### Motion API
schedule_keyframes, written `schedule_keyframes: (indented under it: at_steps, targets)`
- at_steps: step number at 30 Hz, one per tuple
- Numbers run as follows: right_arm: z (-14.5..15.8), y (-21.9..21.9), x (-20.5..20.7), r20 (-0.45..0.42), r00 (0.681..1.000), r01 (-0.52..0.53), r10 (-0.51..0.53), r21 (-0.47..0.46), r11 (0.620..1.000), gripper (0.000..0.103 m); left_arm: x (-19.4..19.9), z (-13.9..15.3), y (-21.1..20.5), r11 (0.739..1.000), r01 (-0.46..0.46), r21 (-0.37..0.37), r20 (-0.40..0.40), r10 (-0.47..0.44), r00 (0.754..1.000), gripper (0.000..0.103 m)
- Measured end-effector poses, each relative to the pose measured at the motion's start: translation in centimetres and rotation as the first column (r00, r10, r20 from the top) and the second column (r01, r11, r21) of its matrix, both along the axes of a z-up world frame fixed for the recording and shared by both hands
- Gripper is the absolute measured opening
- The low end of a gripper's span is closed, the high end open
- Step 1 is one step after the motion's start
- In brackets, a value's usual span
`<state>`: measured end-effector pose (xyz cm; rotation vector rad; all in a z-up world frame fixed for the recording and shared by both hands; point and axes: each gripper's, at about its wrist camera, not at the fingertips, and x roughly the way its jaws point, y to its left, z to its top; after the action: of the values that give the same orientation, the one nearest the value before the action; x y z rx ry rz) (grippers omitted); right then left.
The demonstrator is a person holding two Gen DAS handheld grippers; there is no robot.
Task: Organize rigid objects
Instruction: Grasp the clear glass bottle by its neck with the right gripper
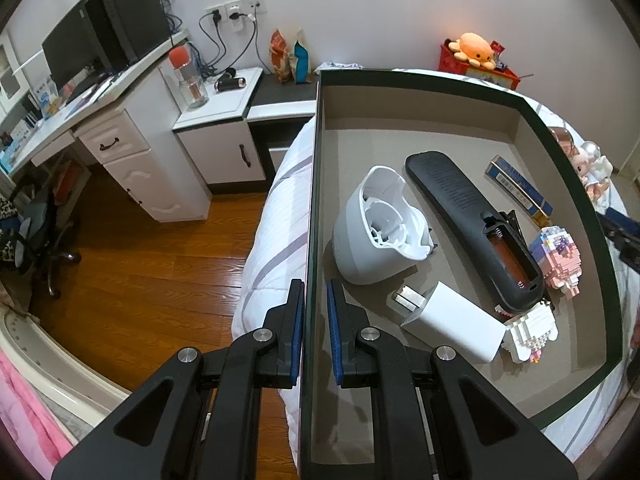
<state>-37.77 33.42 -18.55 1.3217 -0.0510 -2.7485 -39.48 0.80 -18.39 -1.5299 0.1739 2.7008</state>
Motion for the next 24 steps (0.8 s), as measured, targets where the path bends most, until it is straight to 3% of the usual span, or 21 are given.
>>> schedule_keyframes:
  at_steps: [7,8,9,11,18,22,23,24]
  targets:
    - [-1.2,-0.9,-3.2,0.002,1.0,-0.013,0.013,0.026,1.0,0.065,0.0,0.0,0.1,1.0,-0.001,-0.007,0.003,0.001,1.0,0.01]
    - [-1.3,-1.0,-3.4,-0.002,1.0,-0.014,0.014,0.03,0.999,0.058,0.0,0.0,0.1,1.0,-0.002,-0.006,0.003,0.002,1.0,0.01]
    - [-1.4,-0.9,-3.3,0.002,1.0,-0.016,0.016,0.029,0.999,0.039,0.0,0.0,0.1,1.0,-0.001,-0.005,0.004,0.001,1.0,0.01]
    - [-1.6,-0.6,-3.3,0.007,1.0,-0.014,0.014,0.016,1.0,0.023,0.0,0.0,0.0,1.0,0.0,-0.003,0.003,0.0,1.0,0.01]
    - [-1.4,-0.4,-1.0,0.039,0.999,-0.029,0.028,0.021,0.999,0.024,-0.2,-0.1,-0.1,1.0,-0.001,0.003,0.007,0.001,1.0,0.01]
    - [-1.2,-0.8,2.4,0.099,0.994,-0.039,0.035,0.044,0.998,0.025,-0.1,-0.1,-0.1,1.0,0.004,0.004,0.005,-0.004,1.0,0.01]
    - [-1.1,-0.8,3.2,0.091,0.995,-0.032,0.028,0.041,0.999,0.026,-0.1,-0.1,-0.1,1.0,0.004,0.005,0.004,-0.004,1.0,0.01]
    - [-1.0,-0.7,3.4,0.083,0.996,-0.022,0.018,0.047,0.999,0.037,-0.1,-0.1,-0.1,1.0,0.004,0.004,0.005,-0.004,1.0,0.01]
